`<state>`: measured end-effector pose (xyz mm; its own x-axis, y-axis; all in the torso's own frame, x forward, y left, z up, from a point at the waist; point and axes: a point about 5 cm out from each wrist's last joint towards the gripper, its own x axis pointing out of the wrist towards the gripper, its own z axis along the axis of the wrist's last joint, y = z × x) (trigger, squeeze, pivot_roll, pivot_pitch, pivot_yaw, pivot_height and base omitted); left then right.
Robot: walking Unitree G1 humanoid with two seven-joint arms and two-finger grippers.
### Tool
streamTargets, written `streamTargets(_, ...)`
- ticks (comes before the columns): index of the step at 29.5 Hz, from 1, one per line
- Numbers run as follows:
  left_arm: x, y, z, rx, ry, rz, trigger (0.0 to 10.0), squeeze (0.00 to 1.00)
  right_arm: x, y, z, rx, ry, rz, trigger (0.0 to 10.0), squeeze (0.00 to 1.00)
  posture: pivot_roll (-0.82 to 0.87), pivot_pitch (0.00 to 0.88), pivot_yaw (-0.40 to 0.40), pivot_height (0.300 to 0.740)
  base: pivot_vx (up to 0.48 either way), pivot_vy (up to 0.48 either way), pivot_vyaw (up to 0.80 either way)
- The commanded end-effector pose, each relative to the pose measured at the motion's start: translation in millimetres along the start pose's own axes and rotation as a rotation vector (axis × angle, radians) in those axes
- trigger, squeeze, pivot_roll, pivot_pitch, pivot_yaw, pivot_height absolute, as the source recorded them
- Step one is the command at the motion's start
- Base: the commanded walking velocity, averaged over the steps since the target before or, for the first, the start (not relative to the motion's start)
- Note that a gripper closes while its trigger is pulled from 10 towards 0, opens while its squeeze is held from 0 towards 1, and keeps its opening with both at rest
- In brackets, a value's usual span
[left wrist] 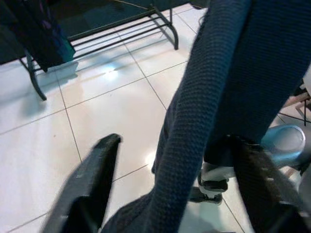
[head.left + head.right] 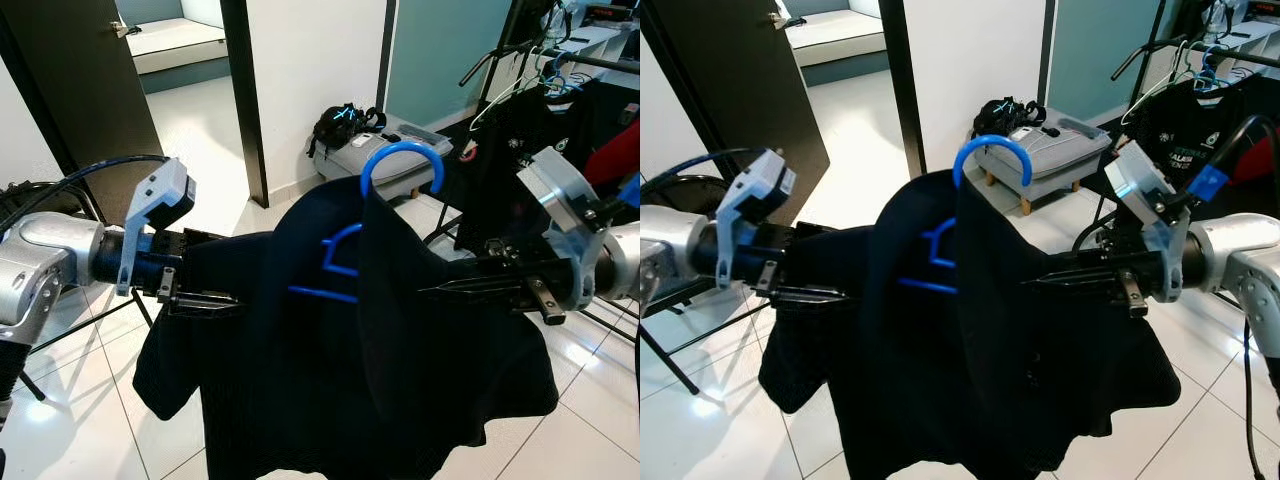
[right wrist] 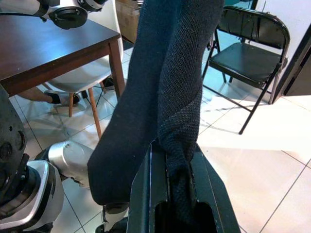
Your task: Hang hanger
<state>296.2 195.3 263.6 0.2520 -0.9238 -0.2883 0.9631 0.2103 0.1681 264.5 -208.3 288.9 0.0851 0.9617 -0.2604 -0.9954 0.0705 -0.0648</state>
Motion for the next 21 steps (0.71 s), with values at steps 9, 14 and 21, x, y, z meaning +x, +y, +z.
streamTargets(9,1.5,-4.8,3.2,-0.024,-0.024,-0.052,0.0,0.00,5.1,3.5,9.0,-0.044,-0.022,0.039,0.0,0.00,-0.06,0.003,0.021,0.740,0.000,0.000,0.00)
streamTargets(14,-3.0,-7.7,6.4,-0.029,-0.035,-0.075,0.0,0.00,5.2,4.1,8.1,-0.039,-0.021,0.041,0.0,0.00,-0.05,0.008,0.021,0.740,0.000,0.000,0.00)
streamTargets(21,-1.2,-18.5,5.3,-0.040,-0.053,-0.164,0.0,0.00,6.6,5.1,6.1,-0.033,-0.019,0.049,0.0,0.00,-0.05,0.008,0.021,0.740,0.000,0.000,0.00)
